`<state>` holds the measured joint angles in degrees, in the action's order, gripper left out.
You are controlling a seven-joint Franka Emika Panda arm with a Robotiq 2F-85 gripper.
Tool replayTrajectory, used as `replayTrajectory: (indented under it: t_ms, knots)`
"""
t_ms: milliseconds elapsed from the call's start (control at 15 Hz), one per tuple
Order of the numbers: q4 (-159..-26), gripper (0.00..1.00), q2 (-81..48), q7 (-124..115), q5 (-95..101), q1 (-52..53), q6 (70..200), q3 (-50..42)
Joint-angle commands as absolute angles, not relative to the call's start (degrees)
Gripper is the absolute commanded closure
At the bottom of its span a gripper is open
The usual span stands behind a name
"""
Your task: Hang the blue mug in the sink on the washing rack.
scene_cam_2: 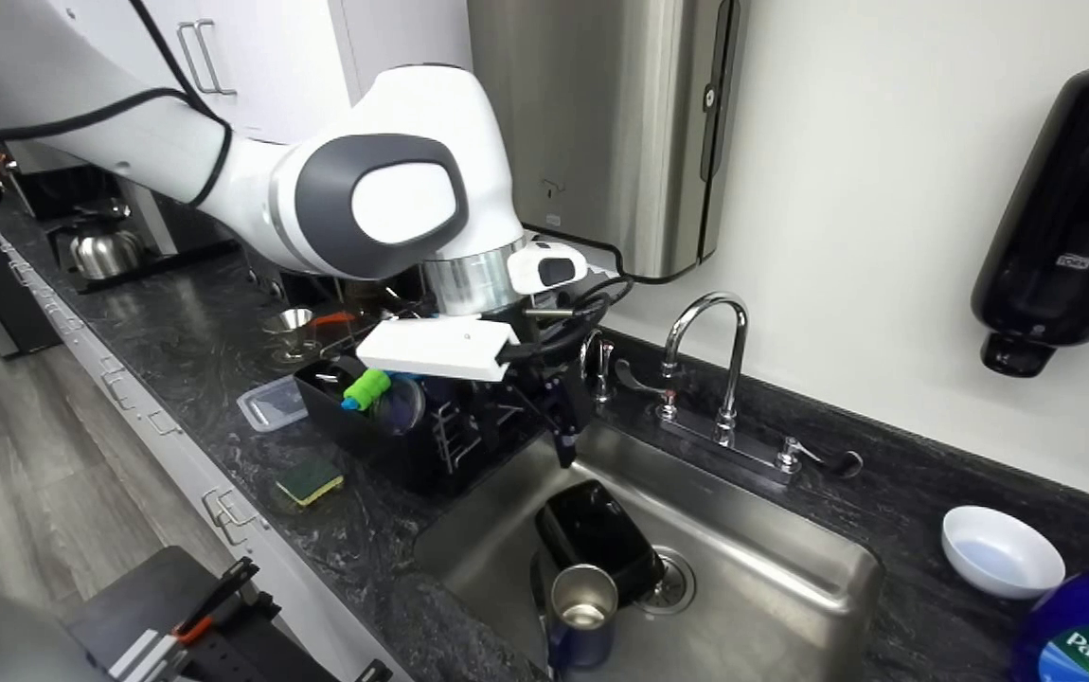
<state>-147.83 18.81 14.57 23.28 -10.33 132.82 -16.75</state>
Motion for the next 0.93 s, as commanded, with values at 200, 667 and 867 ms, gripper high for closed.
replayTrajectory:
  t_ms: [200,667,867]
  knots:
    - [-140.6,0.00,8.8,16.2,22.0,-13.3,136.2,-17.3]
    - [-138.8,0.00,7.0,13.9,22.8,-13.6,135.4,-16.6]
    - [-138.7,0.00,7.0,13.9,22.8,-13.6,135.4,-16.6]
